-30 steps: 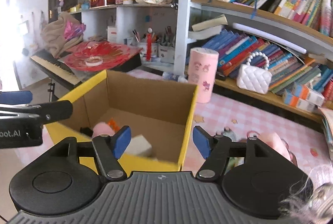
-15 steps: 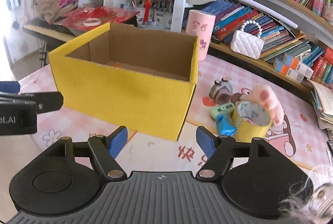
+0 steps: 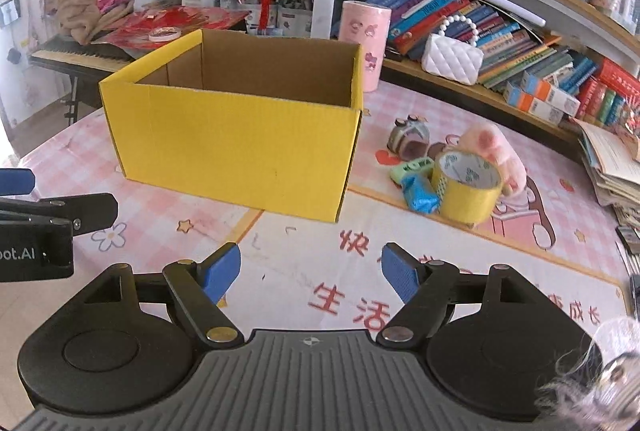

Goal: Organize objects
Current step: 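Withdraw both tools from the box toward the tape roll and blue bag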

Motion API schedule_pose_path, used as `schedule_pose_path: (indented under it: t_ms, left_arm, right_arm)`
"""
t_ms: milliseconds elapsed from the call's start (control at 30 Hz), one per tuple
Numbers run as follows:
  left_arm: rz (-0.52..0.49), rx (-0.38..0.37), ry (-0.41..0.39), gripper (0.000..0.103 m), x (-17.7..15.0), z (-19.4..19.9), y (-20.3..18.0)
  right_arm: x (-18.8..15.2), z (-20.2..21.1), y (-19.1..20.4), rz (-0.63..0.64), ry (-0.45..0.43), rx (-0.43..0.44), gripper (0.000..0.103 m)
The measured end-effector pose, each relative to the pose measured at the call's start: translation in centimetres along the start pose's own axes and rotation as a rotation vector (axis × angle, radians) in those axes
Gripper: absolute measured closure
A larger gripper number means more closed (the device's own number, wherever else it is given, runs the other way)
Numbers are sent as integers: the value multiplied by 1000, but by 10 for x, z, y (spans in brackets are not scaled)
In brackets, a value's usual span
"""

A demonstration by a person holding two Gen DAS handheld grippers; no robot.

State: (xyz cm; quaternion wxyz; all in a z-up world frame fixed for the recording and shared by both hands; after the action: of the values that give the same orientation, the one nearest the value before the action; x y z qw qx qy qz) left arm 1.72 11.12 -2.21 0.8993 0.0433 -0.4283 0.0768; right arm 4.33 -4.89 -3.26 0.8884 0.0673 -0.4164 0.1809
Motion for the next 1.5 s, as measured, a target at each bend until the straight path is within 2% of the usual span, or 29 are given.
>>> schedule_pose_path:
  t_ms: [833, 1500]
  left_arm:
    - [-86, -98, 26, 9, -24, 17, -18]
    - [-188, -234, 27, 9, -18, 9, -83]
  right_arm:
    - [-38, 39, -11, -100, 10, -110, 23]
    - [-62, 64, -63, -205, 23, -257, 22]
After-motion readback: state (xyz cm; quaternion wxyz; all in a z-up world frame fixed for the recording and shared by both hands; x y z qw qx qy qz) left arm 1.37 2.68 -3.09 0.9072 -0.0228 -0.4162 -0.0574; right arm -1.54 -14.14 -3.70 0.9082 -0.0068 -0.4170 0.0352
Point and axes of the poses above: each gripper's, at about its wrist camera, not at the fingertips, and z roughly against the way its jaws point, y to its left, x to its top, the point moved 4 cm from there along -z, roughly the way its jaws point, and after that the axes turned 5 degrees about x, right-handed, at the moved point
